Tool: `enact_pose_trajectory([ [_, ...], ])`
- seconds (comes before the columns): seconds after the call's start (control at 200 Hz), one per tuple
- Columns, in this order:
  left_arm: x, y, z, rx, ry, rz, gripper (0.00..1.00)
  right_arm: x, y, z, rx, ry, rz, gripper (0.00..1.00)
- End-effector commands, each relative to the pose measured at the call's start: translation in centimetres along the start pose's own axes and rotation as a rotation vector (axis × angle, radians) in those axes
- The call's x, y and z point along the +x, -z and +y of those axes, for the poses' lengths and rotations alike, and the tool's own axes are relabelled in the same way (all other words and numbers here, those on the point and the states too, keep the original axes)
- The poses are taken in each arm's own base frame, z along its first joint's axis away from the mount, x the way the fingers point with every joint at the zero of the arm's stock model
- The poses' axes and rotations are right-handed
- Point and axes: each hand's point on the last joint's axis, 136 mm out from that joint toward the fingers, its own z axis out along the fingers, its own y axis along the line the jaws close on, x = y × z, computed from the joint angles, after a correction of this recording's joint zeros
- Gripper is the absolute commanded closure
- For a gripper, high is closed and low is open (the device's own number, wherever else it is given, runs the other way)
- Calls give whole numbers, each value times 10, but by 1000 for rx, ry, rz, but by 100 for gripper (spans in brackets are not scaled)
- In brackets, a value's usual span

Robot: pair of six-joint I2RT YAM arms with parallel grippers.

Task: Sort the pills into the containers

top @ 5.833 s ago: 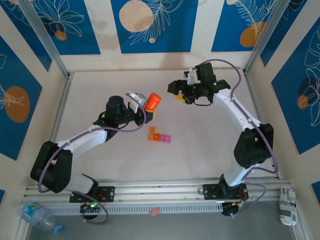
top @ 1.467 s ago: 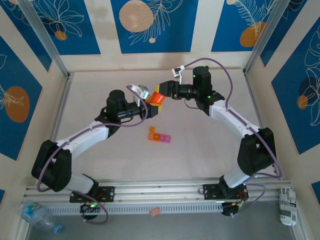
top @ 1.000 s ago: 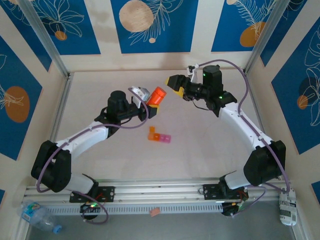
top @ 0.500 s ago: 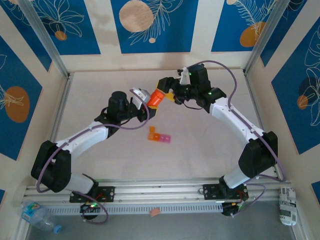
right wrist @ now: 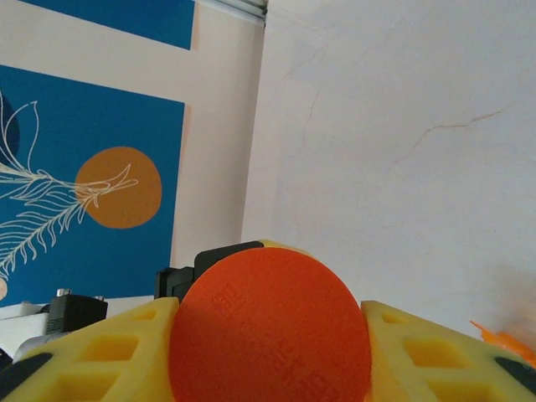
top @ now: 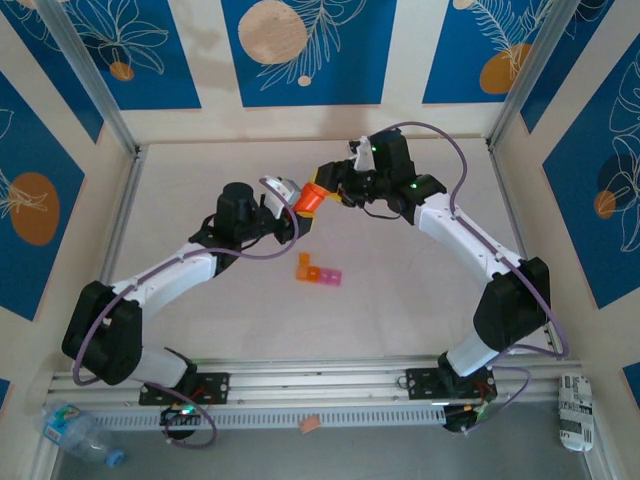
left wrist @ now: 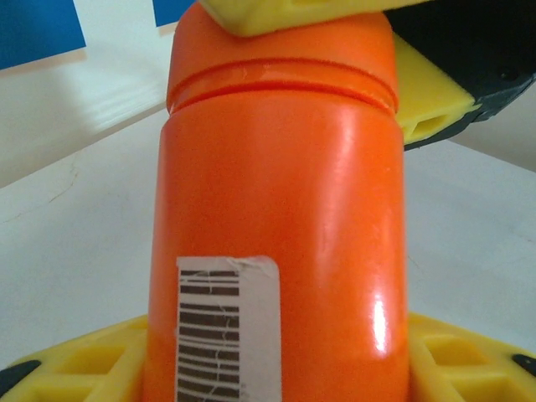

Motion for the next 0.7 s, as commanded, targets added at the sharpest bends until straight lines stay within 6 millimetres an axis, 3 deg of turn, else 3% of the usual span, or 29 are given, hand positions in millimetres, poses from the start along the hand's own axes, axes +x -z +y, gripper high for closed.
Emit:
enact_pose_trajectory([
  [0.0,-22,5,-11,30,-25,-65,100,5,3,17,-80,121,36,55],
  [0.215,-44,15,-32,181,59,-128,100,6,18,31,-312,446,69,57],
  [0.33,-54,20,-42,252,101,-159,100,6,24,29,-366,463,86,54],
  [0.38,-55,20,-42,253,109,-160,100,6,26,32,-381,456,101,50],
  [0.455,-53,20,-38,228,98,-157,100,4,32,35,-362,438,82,30],
  [0.525,-50,18,-33,193,81,-144,100,-2,40,35,-331,406,45,20],
  [0.695,-39,15,-21,119,44,-104,100,-15,56,26,-217,262,-24,14],
])
